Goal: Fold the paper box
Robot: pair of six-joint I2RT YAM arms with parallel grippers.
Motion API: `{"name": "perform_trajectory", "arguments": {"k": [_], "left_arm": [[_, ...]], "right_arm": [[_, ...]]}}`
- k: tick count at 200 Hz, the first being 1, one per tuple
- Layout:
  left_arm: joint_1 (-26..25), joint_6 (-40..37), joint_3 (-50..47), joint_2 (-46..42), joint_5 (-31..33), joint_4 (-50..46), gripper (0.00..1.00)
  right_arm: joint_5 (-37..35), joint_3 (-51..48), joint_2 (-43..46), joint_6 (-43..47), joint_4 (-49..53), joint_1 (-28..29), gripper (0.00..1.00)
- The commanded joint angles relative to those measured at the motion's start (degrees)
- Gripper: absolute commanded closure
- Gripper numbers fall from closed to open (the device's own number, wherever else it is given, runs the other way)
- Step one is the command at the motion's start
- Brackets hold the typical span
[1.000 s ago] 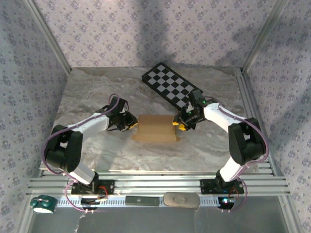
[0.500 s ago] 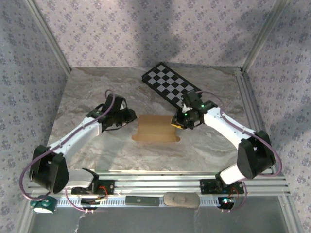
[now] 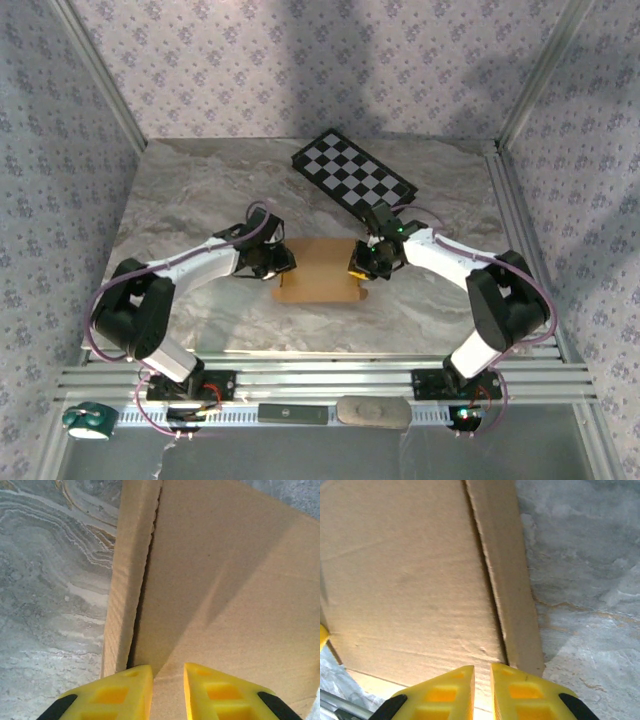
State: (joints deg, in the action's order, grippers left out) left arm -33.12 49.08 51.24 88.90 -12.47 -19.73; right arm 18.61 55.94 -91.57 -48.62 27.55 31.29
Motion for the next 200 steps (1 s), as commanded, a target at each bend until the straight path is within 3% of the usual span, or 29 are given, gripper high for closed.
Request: {"name": "perform_trajectory", "arguments": {"k": [1, 17, 47, 85, 110, 138, 200], "left_arm": [[-0.3, -0.3, -1.3, 0.1, 1.0, 0.5, 0.76], [-0.3, -0.2, -0.7, -2.7, 2.5, -1.2, 0.74], [-0.1, -1.7, 1.5, -9.7, 7.4, -7.7, 0.61], [3.4, -5.4, -1.9, -15.0, 6.0, -13.2, 0.56], [5.1, -7.1, -5.5, -13.2, 0.3, -9.1, 0.51], [5.8, -8.0, -5.7, -9.3, -0.8, -3.6, 0.50], [5.8, -6.5, -4.6, 0.3, -7.2, 5.0, 0.51]], "right_arm": [[-0.8, -0.1, -0.1, -0.9, -1.2, 0.1, 0.82], [-1.8, 0.5, 1.6, -0.6, -0.1, 0.0, 0.80], [-5.7, 1.8, 6.2, 2.1, 4.4, -0.5, 0.71], [-10.8, -2.0, 11.5, 10.1, 6.6, -1.1, 0.56], [-8.6, -6.6, 11.4, 10.1, 3.6, -0.9, 0.41], [-4.8, -8.2, 9.0, 10.5, -2.3, -1.1, 0.30], [1.6, -6.6, 3.0, 9.7, -7.7, -0.8, 0.28]]}}
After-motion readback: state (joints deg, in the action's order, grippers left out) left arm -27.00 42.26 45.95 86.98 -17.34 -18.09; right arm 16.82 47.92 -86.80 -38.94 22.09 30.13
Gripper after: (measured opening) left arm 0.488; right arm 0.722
